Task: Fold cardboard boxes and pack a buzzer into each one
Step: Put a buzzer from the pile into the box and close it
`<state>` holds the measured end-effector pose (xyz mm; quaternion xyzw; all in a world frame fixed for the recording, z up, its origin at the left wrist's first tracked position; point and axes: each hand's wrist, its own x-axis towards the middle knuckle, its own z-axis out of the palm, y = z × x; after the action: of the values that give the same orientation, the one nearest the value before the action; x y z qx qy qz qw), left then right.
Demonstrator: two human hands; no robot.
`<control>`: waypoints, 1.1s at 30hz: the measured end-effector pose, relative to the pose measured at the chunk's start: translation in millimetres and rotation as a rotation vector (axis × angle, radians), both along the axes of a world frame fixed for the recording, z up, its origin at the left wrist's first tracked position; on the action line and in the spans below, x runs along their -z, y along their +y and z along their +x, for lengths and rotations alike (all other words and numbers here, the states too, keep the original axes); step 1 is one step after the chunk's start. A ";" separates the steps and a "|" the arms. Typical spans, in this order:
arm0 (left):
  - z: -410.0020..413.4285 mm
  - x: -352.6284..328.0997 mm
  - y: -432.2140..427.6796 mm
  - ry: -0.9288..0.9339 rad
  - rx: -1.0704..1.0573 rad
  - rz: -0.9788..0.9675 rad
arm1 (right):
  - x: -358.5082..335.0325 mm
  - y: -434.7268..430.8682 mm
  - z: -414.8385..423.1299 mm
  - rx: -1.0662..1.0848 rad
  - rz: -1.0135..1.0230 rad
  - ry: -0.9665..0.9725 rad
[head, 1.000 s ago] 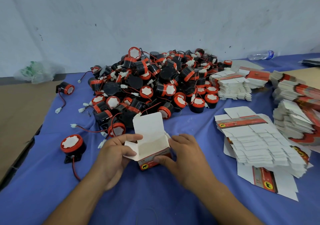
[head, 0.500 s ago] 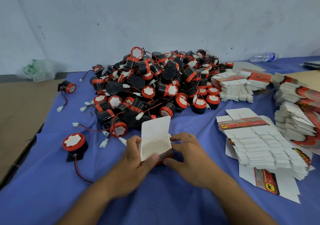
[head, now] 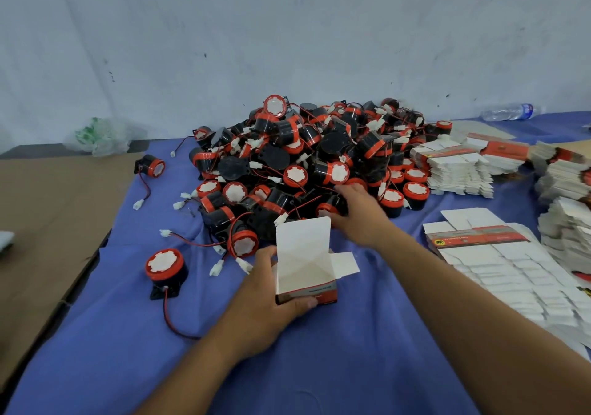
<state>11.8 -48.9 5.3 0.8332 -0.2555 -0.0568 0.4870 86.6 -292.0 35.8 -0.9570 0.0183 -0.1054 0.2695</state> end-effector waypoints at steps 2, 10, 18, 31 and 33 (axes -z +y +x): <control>-0.3 -0.8 -0.1 -0.007 0.006 -0.001 | 17.1 10.3 9.3 -0.011 -0.104 -0.004; 1.2 2.1 -0.6 -0.030 -0.024 -0.001 | -11.5 2.4 -42.4 0.107 0.735 -0.272; -0.4 2.2 -0.9 -0.035 -0.018 0.016 | -83.6 19.3 -107.3 -0.290 1.330 -0.443; 0.1 -2.8 -6.2 -0.239 0.115 0.025 | 2.0 36.5 -111.7 -0.380 -0.006 -0.230; 1.8 -0.6 -5.6 -0.259 0.117 0.062 | 0.6 34.8 -112.1 -0.329 -0.023 -0.215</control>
<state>13.7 -54.5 5.9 0.8320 -0.3626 0.0148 0.4197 -25.5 -257.2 35.2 -0.9334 -0.1686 -0.1617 0.2724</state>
